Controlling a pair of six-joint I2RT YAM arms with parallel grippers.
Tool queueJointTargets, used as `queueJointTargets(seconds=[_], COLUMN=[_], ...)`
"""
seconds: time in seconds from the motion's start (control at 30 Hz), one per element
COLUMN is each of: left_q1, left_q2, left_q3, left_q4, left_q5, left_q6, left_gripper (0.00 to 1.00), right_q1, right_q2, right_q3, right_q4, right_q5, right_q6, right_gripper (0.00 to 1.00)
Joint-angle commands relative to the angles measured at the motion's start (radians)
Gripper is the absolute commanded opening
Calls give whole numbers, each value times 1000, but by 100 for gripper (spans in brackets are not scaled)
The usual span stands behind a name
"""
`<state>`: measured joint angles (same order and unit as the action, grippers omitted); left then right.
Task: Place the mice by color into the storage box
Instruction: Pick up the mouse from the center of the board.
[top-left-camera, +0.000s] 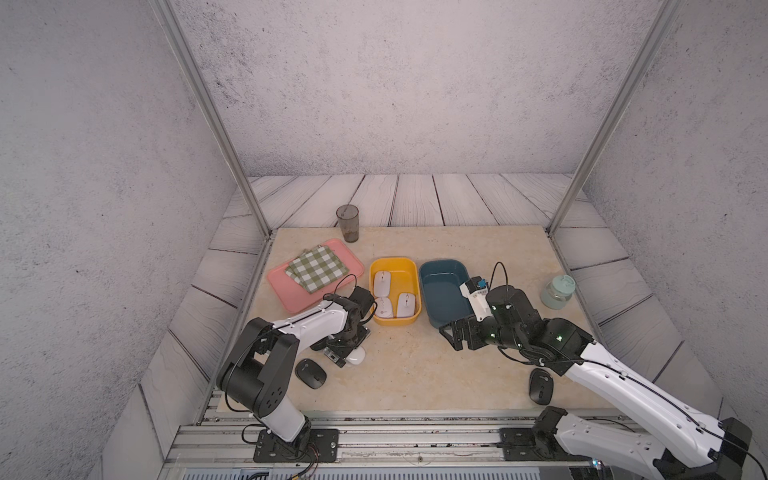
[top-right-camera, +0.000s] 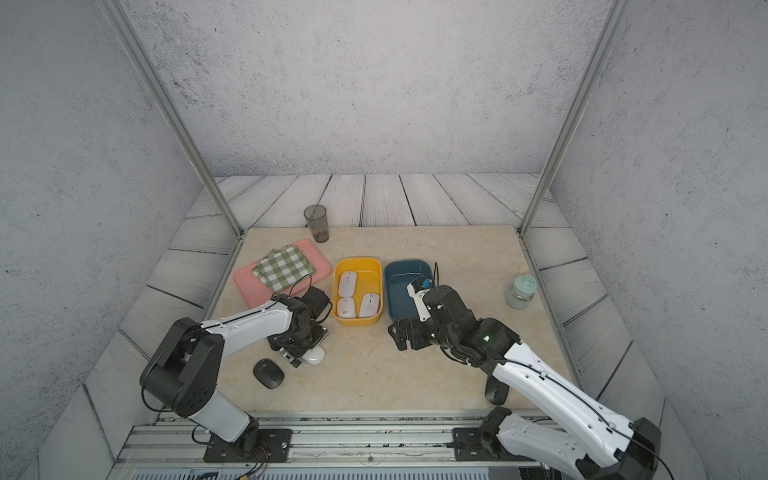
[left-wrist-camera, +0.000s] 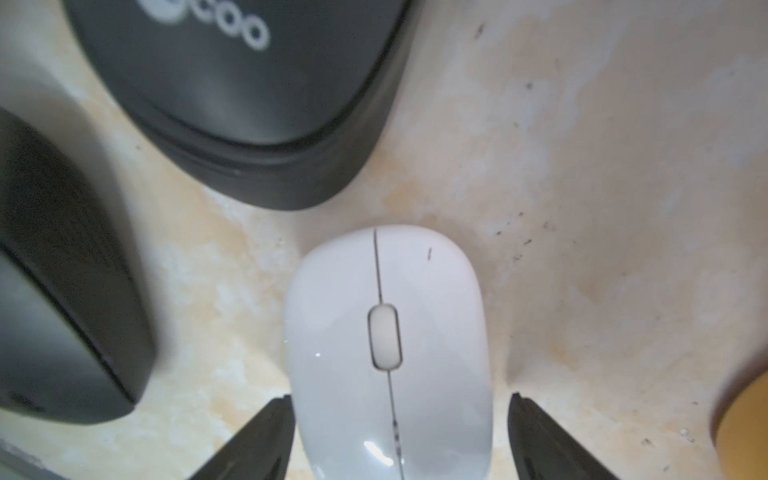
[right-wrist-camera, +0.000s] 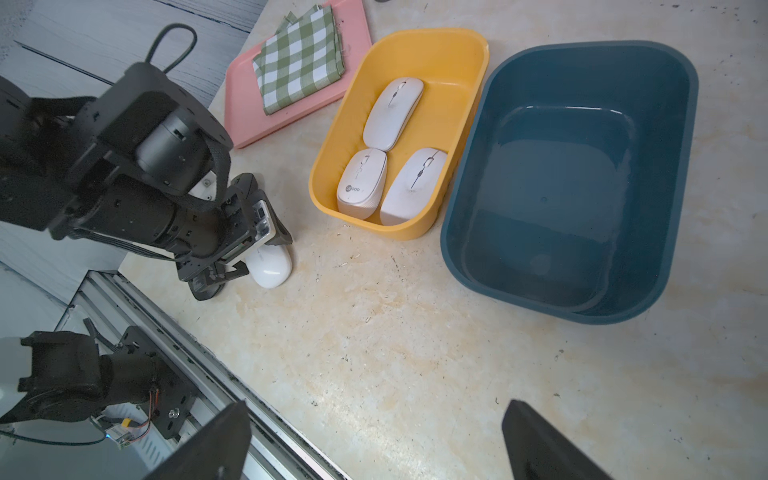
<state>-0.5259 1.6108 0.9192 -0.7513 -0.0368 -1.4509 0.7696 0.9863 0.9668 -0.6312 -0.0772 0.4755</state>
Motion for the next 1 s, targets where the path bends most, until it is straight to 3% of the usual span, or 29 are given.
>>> queueJointTargets(seconds=[0.0, 0.17, 0.47, 0.6, 0.7, 0.97], left_q1=[-5, -5, -6, -6, -5, -3], left_q2=[-3, -36, -174, -288, -320, -139], left_q3=[2, -19, 3, 73, 154, 393], left_q4=[-4, 1, -69, -112, -82, 56], left_q5=[-23, -37, -76, -129, -99, 107], left_q6=[28, 39, 167, 374, 572, 944], left_gripper=[77, 55, 46, 47, 48, 51], right_q1=[2, 2, 2, 1, 0, -1], right_q2=[-31, -33, -53, -61, -63, -71], right_q3=[-9, -10, 3, 5, 3, -21], right_q4=[14, 18, -4, -30, -52, -94], right_q5=[-9, -4, 24, 64, 92, 138], right_q6=[-14, -7, -10, -17, -20, -14], right_gripper=[99, 99, 99, 99, 99, 99])
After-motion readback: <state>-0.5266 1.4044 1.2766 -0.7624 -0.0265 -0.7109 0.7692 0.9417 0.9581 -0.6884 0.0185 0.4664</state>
